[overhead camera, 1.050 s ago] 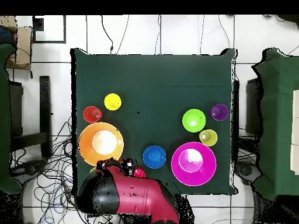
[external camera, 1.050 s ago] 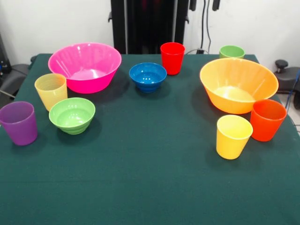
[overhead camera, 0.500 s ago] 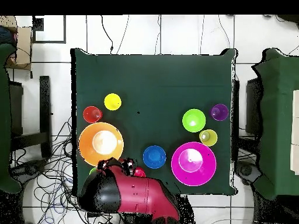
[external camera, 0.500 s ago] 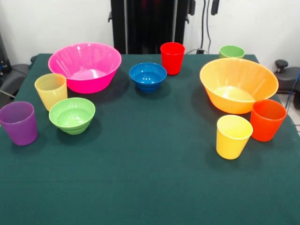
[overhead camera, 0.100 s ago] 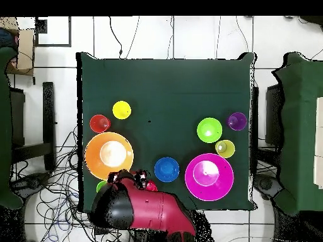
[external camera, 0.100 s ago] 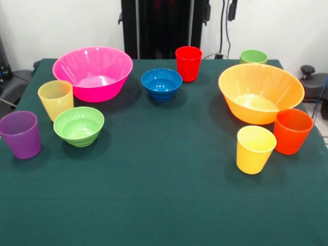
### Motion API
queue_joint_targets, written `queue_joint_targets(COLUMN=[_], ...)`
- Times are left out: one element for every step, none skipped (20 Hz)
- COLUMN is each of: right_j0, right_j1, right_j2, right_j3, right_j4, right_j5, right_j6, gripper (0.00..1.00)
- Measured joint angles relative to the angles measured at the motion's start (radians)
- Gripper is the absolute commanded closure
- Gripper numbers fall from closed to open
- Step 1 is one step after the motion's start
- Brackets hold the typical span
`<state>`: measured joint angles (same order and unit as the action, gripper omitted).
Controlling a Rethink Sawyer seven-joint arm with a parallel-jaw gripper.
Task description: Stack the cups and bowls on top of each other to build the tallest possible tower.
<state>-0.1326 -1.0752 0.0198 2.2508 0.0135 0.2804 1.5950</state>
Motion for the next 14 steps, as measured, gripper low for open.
queue_joint_targets(right_j0=[-0.003, -0.006, -0.009, -0.012, -0.015, -0.018, -0.019, -0.02, -0.022, -0.023, -0.029, -0.033, -0.036, -0.039], right_j1=[0.008, 0.013, 0.021, 0.029, 0.037, 0.047, 0.054, 0.061, 0.068, 0.073, 0.093, 0.1, 0.107, 0.114], right_j2=[0.003, 0.005, 0.007, 0.009, 0.011, 0.013, 0.015, 0.017, 0.018, 0.02, 0.029, 0.033, 0.037, 0.042], right_j3=[0.003, 0.005, 0.006, 0.007, 0.008, 0.007, 0.007, 0.007, 0.007, 0.008, 0.008, 0.008, 0.008, 0.007], right_j4=[0.0, 0.0, 0.0, 0.0, 0.0, 0.0, 0.0, 0.0, 0.0, 0.0, 0.0, 0.0, 0.001, 0.001], right_j5=[-0.013, -0.021, -0.03, -0.038, -0.047, -0.058, -0.066, -0.074, -0.081, -0.086, -0.106, -0.113, -0.12, -0.126], right_j6=[0.001, 0.003, 0.004, 0.006, 0.007, 0.009, 0.011, 0.014, 0.016, 0.017, 0.022, 0.024, 0.026, 0.027], gripper=[0.0, 0.0, 0.0, 0.0, 0.0, 0.0, 0.0, 0.0, 0.0, 0.0, 0.0, 0.0, 0.0, 0.0])
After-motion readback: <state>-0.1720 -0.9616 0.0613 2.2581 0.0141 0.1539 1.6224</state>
